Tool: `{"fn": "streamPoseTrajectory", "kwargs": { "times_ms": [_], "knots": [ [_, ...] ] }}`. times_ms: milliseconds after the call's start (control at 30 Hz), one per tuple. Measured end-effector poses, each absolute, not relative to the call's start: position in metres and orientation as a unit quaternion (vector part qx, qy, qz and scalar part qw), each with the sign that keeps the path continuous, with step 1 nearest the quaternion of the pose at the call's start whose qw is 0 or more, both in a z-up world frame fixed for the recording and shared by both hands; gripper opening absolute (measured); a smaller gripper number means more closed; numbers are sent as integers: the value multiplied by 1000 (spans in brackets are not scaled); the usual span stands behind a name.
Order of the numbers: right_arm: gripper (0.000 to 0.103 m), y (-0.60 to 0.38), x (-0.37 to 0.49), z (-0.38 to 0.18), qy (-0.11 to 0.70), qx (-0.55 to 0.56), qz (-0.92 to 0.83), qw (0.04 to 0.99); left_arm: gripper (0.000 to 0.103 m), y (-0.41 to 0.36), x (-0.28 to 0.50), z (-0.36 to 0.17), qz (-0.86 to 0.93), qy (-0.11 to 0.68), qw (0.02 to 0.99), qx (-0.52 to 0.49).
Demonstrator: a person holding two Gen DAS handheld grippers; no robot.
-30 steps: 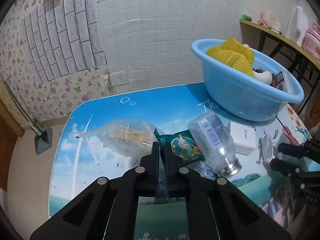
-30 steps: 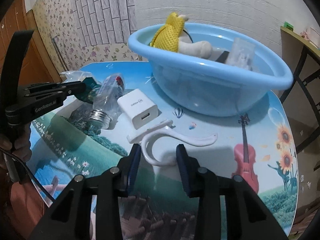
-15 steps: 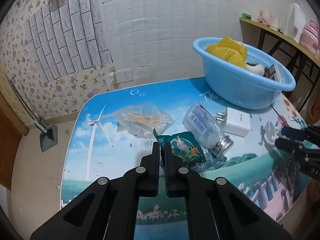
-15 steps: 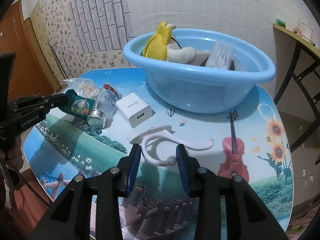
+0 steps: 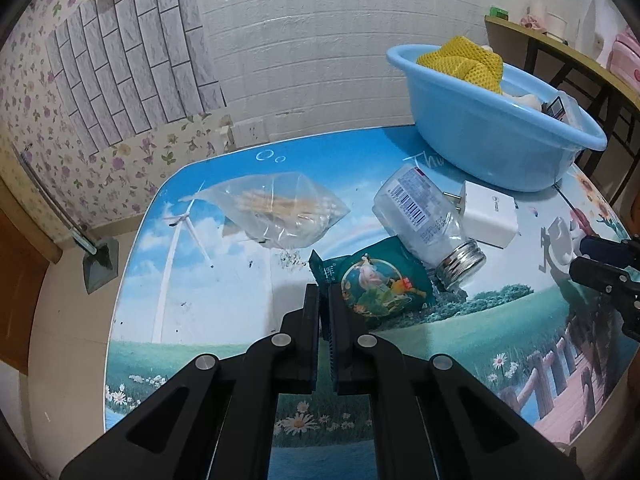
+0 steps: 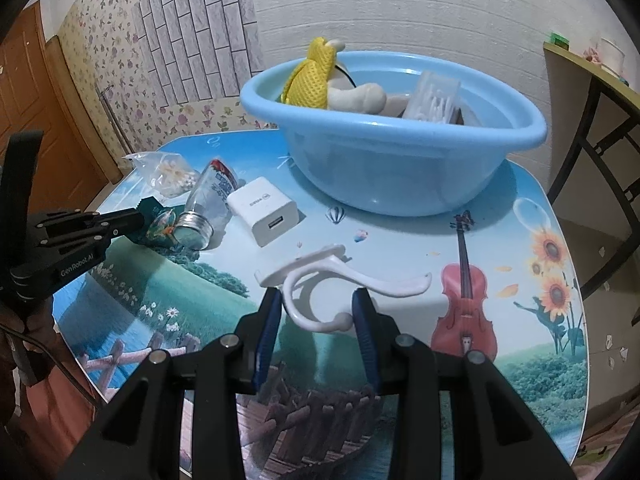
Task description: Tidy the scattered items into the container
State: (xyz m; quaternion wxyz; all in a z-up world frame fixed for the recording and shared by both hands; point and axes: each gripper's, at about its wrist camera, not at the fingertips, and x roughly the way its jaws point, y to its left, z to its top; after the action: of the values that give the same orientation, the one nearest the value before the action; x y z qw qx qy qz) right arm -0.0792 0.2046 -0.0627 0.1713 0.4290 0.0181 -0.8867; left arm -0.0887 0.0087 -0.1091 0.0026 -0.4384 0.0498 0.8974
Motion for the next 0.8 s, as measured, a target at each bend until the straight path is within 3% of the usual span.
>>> {"fn": "streamPoseTrajectory", "kwargs": {
  "times_ms": [800],
  "knots": [
    [36,193,-73,-61,57,410,-892,181,3,8,-94,-120,895,43,-25,-443]
  ]
}}
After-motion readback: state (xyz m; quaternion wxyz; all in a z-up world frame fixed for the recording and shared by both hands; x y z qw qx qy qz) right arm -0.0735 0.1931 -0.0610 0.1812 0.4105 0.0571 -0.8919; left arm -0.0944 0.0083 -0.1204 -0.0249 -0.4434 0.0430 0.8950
